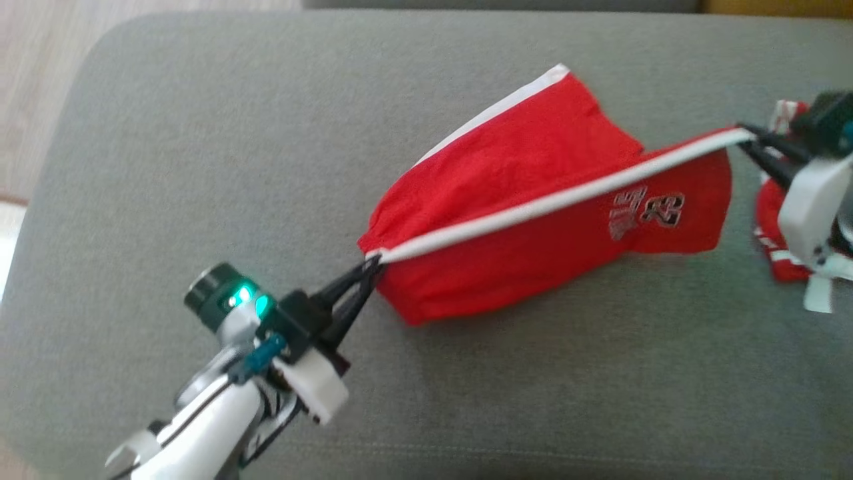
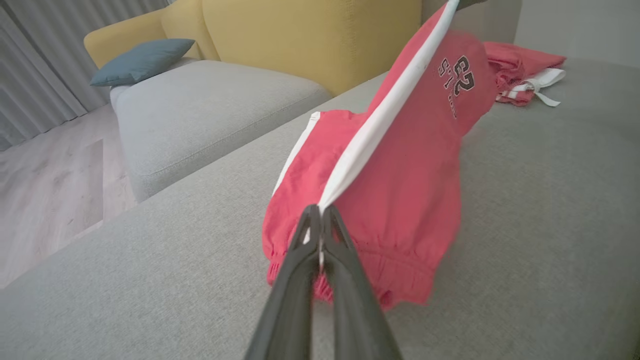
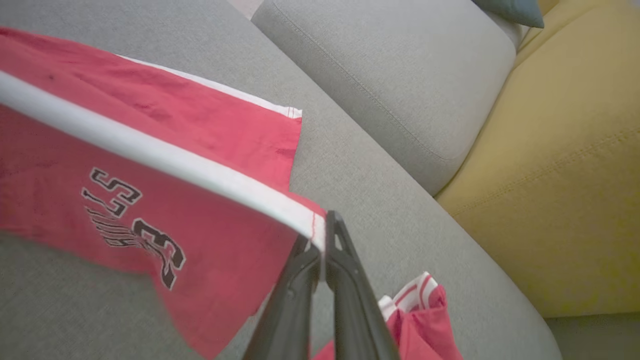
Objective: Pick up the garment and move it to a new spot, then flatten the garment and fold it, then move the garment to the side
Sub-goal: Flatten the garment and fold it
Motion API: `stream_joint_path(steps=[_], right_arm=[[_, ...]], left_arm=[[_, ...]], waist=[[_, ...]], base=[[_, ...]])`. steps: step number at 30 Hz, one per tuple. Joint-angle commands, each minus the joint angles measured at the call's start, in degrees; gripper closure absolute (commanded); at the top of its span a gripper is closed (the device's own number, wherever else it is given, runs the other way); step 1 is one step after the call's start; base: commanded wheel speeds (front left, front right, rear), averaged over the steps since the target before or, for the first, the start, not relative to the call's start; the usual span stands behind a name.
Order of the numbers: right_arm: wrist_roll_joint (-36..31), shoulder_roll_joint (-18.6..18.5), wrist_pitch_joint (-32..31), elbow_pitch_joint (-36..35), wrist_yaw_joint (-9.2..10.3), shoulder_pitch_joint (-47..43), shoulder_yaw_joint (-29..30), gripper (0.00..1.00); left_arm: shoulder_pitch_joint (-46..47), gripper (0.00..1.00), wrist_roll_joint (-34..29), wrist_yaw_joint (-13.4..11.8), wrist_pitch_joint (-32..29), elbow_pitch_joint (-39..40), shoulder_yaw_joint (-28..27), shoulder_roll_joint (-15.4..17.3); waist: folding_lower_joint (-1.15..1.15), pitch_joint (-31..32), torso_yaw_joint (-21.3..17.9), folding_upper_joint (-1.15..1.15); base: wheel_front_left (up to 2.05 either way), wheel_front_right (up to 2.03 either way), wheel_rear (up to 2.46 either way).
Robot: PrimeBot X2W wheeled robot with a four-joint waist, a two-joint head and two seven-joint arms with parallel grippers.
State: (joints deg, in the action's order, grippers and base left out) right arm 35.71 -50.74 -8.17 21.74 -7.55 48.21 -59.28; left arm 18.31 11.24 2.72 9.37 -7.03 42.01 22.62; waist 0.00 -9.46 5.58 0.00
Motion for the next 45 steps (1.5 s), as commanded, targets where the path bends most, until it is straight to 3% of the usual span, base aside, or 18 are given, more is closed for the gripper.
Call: stream_joint_path(steps=[1, 20, 30, 31, 32, 33, 34, 45], right_arm=[[-0.2, -1.4, -0.7, 1.2, 0.06, 2.7, -0.1, 1.0], [0.3, 1.4, -1.4, 10.7, 0.06, 22.9, -12.3, 1.0], [-1.6, 2.8, -1.8, 14.4, 0.06, 27.2, -14.0, 1.0], [-1.8, 3.0, -1.7, 14.8, 0.06, 27.3, -14.0, 0.0], [-1.9, 3.2, -1.8, 15.5, 0.06, 27.4, -14.0, 0.0], [-2.5, 3.5, -2.0, 16.1, 0.06, 27.2, -14.0, 0.0], [-3.0, 3.8, -1.9, 16.4, 0.06, 27.1, -14.1, 0.0], [2.8, 9.4, 6.6, 25.3, 0.06, 26.2, -11.8, 0.0]], left_arm=[[4.0, 1.0, 0.0, -0.4, 0.8, -0.1, -3.1, 0.8], [14.5, 1.0, -1.0, 0.7, 3.8, -9.9, -1.9, -4.2], [18.9, 1.0, -1.6, 1.2, 5.1, -14.9, -0.7, -7.1], [19.1, 0.98, -1.4, 1.1, 5.2, -15.3, -0.9, -7.3], [19.3, 0.57, -1.5, 0.7, 5.3, -15.6, -1.1, -7.5], [19.5, 0.08, -1.6, 0.4, 5.3, -15.8, -1.2, -7.7], [19.6, 0.0, -1.6, 0.2, 5.4, -16.0, -1.3, -7.8], [19.2, 0.0, -1.6, -1.7, 5.6, -16.4, -3.4, -6.7]], waist=[[0.0, -2.3, 2.1, 0.0], [0.0, -11.8, 9.2, 0.0], [0.0, -15.4, 11.3, 0.0], [0.0, -15.6, 11.3, 0.0], [0.0, -15.7, 11.4, 0.0], [0.0, -15.7, 11.3, 0.0], [0.0, -15.7, 11.2, 0.0], [0.0, -12.4, 8.1, 0.0]], base=[[0.0, 0.0, 0.0], [0.0, 0.0, 0.0], [0.0, 0.0, 0.0], [0.0, 0.0, 0.0], [0.0, 0.0, 0.0], [0.0, 0.0, 0.0], [0.0, 0.0, 0.0], [0.0, 0.0, 0.0]])
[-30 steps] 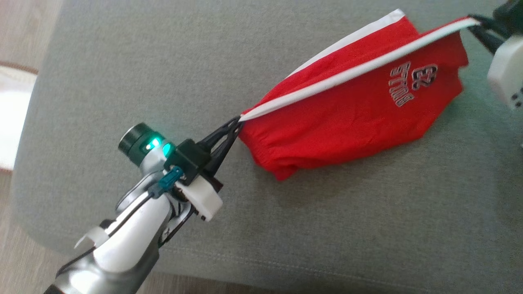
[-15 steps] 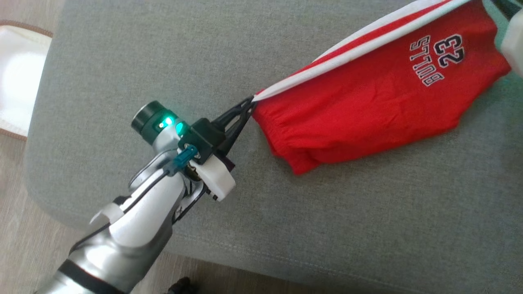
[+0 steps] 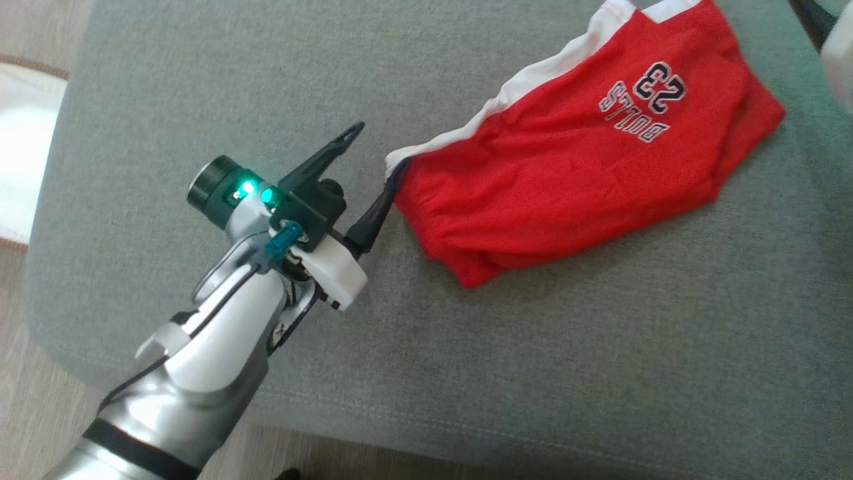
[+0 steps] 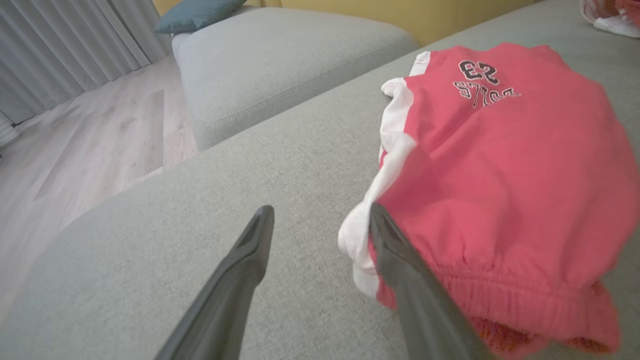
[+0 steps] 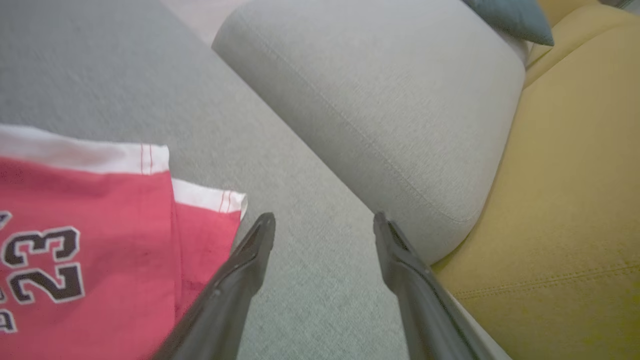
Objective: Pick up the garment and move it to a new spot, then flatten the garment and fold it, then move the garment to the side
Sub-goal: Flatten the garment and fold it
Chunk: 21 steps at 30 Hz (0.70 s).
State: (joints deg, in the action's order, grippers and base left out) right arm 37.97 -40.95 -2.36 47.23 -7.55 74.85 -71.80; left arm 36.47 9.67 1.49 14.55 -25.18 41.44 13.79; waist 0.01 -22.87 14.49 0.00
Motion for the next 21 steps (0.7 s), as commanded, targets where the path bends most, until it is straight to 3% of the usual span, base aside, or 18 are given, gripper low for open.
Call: stream_joint_path(steps=[1, 14, 21], right_arm=[[1.7, 0.3, 1.9, 0.5, 0.06, -0.9, 1.6, 0.0], [9.4, 8.7, 14.3, 3.9, 0.06, -10.4, 8.9, 0.0], [10.1, 11.3, 17.2, 2.5, 0.06, -17.1, 17.3, 0.0]], left_arm=[[0.9, 0.0, 0.1, -0.6, 0.4, 1.9, -3.2, 2.3], [-4.7, 0.0, 3.1, -3.4, 0.4, 4.9, -8.4, 4.4], [-9.7, 0.0, 6.2, -7.0, 0.4, 9.8, -14.5, 3.1]], waist=[[-0.01, 1.6, -1.2, 0.0], [-0.01, 10.6, -7.3, 0.0], [-0.01, 14.3, -10.1, 0.0]], base=[[0.0, 0.0, 0.0], [0.0, 0.0, 0.0], [0.0, 0.0, 0.0]])
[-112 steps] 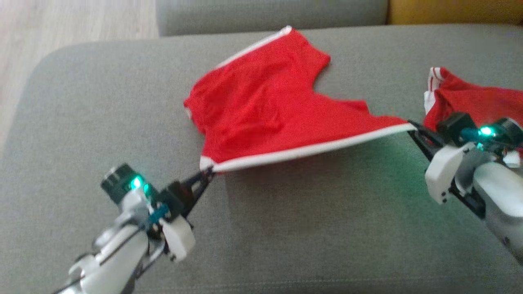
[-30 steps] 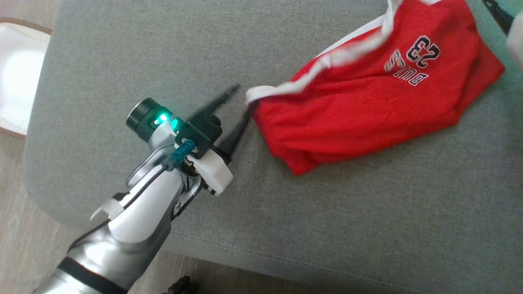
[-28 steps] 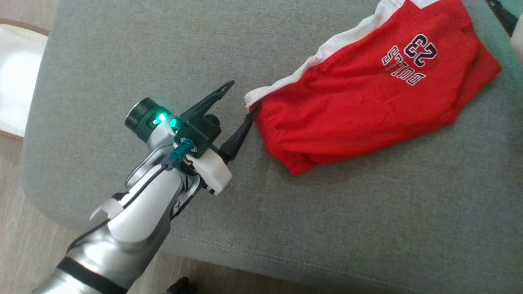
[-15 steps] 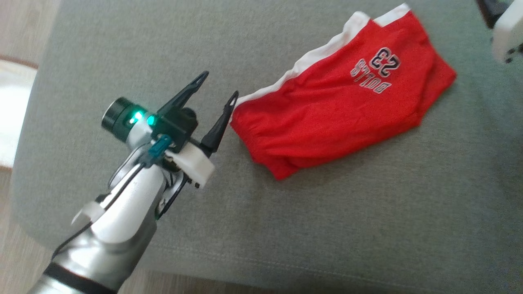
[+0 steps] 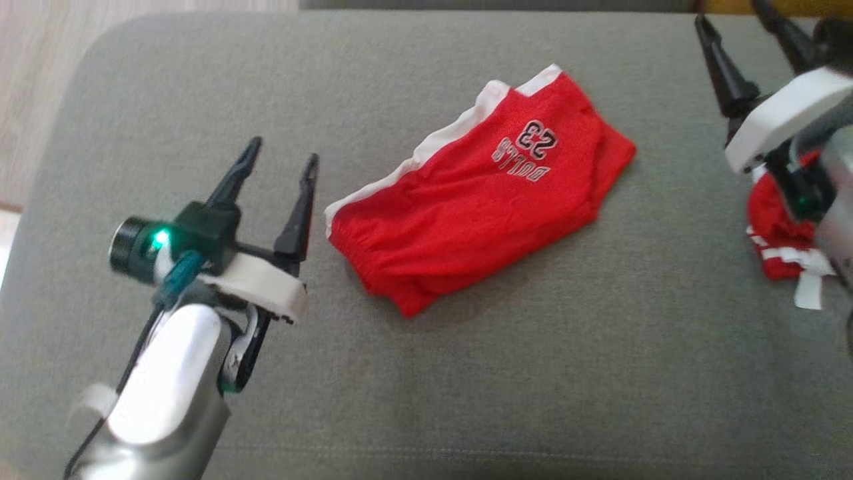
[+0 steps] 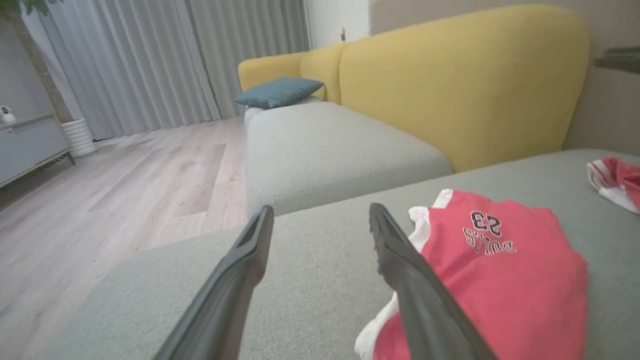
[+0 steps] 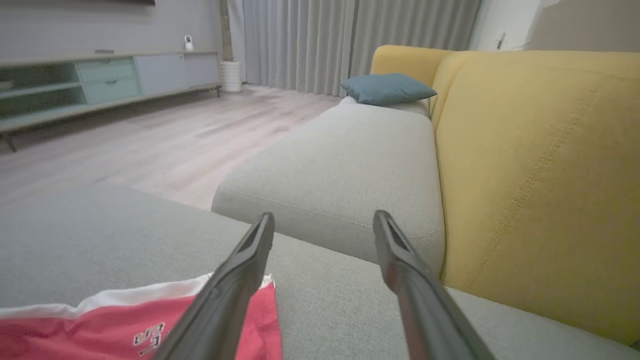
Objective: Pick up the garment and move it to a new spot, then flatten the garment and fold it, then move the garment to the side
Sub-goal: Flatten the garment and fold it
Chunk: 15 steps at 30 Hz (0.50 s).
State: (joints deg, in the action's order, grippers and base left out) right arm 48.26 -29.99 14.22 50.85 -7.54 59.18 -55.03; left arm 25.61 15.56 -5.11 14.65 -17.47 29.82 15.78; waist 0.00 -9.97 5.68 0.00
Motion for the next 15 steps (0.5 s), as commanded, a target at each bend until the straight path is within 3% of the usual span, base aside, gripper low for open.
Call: stream_joint_path(steps=[1, 8, 15], right_arm=[[-0.5, 0.7, 0.7, -1.9, 0.05, -2.5, 2.7, 0.0], [-12.1, 3.9, 0.8, -10.9, 0.05, -15.6, 20.4, 0.0], [-25.5, 12.3, 0.8, -20.9, 0.05, -33.0, 36.8, 0.0]], left_arm=[[0.3, 0.0, 0.7, -1.0, 0.3, 3.1, -4.0, 0.7], [-7.5, 0.0, 1.4, -3.7, 0.3, 10.1, -12.1, -3.3], [-15.9, 0.0, -0.2, -2.4, 0.3, 15.2, -18.4, -9.0]], waist=[[0.0, 1.8, -1.6, 0.0], [0.0, 4.3, -4.1, 0.0], [0.0, 6.5, -6.0, 0.0]], base=[[0.0, 0.0, 0.0], [0.0, 0.0, 0.0], [0.0, 0.0, 0.0]])
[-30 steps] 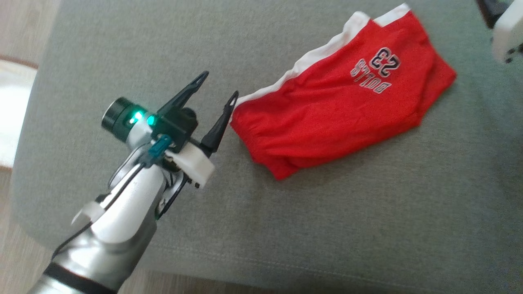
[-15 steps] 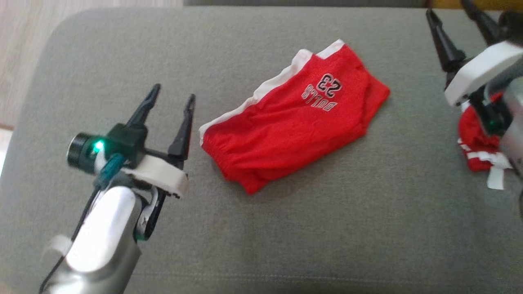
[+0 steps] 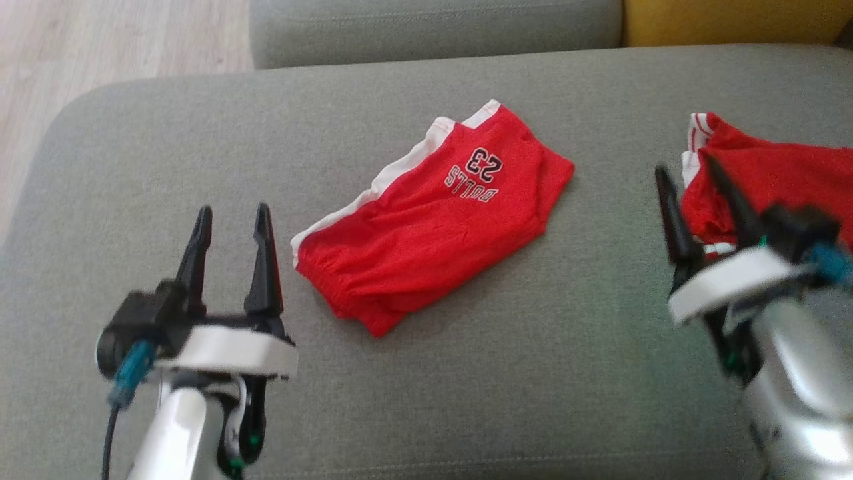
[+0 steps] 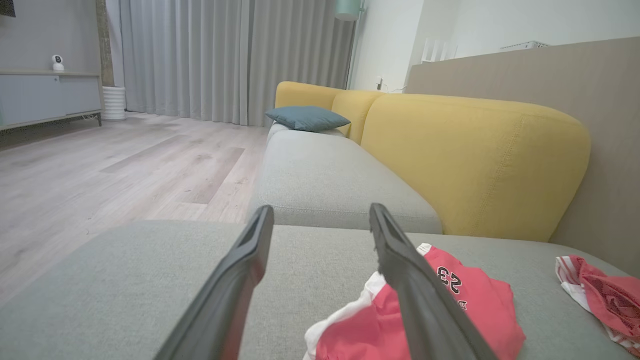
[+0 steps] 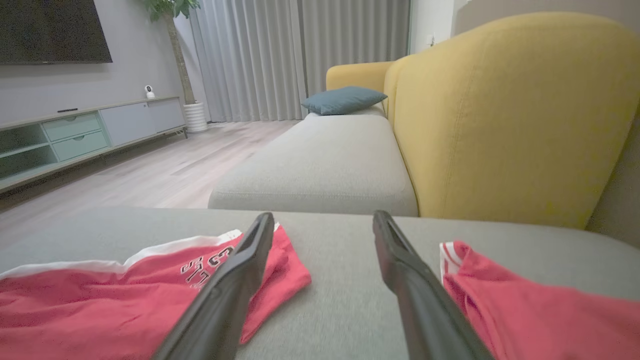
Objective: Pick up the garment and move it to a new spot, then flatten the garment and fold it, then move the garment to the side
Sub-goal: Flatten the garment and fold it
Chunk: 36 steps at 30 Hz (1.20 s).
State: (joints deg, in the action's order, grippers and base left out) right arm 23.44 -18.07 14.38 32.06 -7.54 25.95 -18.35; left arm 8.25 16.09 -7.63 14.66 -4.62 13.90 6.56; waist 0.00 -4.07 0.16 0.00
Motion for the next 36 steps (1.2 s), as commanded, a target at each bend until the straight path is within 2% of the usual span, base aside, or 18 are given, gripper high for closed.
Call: stream_joint_path(steps=[1, 6, 9, 15, 20, 27, 36], right_arm=[[-2.0, 1.7, 0.6, -3.3, 0.05, -1.9, 1.9, 0.0], [-7.8, 7.1, 0.4, -8.0, 0.05, -9.4, 7.7, 0.0], [-9.8, 9.2, -0.6, -10.5, 0.05, -11.6, 9.8, 0.0], [-11.2, 10.5, -3.2, -13.7, 0.05, -12.6, 11.8, 0.0], [-8.8, 11.0, -7.7, -14.7, 0.05, -10.3, 13.4, 0.0], [-3.5, 10.0, -14.7, -10.8, 0.05, -2.8, 15.4, 0.0], [3.3, 8.7, -23.0, 0.9, 0.05, 7.4, 18.3, 0.0]], left_arm=[[0.5, 0.0, -0.8, 0.4, 0.3, 2.8, -3.4, -0.5], [-3.7, 0.0, -2.1, 2.3, 0.3, 3.1, -5.4, -2.7], [-4.5, 0.0, -2.7, 3.3, 0.3, 2.9, -6.1, -3.2], [-3.7, 0.0, -3.6, 4.8, 0.3, 2.4, -6.5, -3.6], [-2.5, 0.0, -3.9, 5.4, 0.3, 1.5, -5.7, -3.7], [-0.6, 0.0, -3.1, 4.8, 0.3, 0.6, -2.4, -3.7], [1.8, 0.0, -2.6, 4.0, 0.3, -0.1, 0.7, -3.7]], waist=[[0.0, 0.8, -0.7, 0.0], [0.0, 1.3, -1.6, 0.0], [0.0, 1.3, -1.7, 0.0], [0.0, 0.3, -0.3, 0.0], [0.0, -2.2, 2.4, 0.0], [0.0, -6.5, 7.6, 0.0], [0.0, -10.2, 12.6, 0.0]], base=[[0.0, 0.0, 0.0], [0.0, 0.0, 0.0], [0.0, 0.0, 0.0], [0.0, 0.0, 0.0], [0.0, 0.0, 0.0], [0.0, 0.0, 0.0], [0.0, 0.0, 0.0]])
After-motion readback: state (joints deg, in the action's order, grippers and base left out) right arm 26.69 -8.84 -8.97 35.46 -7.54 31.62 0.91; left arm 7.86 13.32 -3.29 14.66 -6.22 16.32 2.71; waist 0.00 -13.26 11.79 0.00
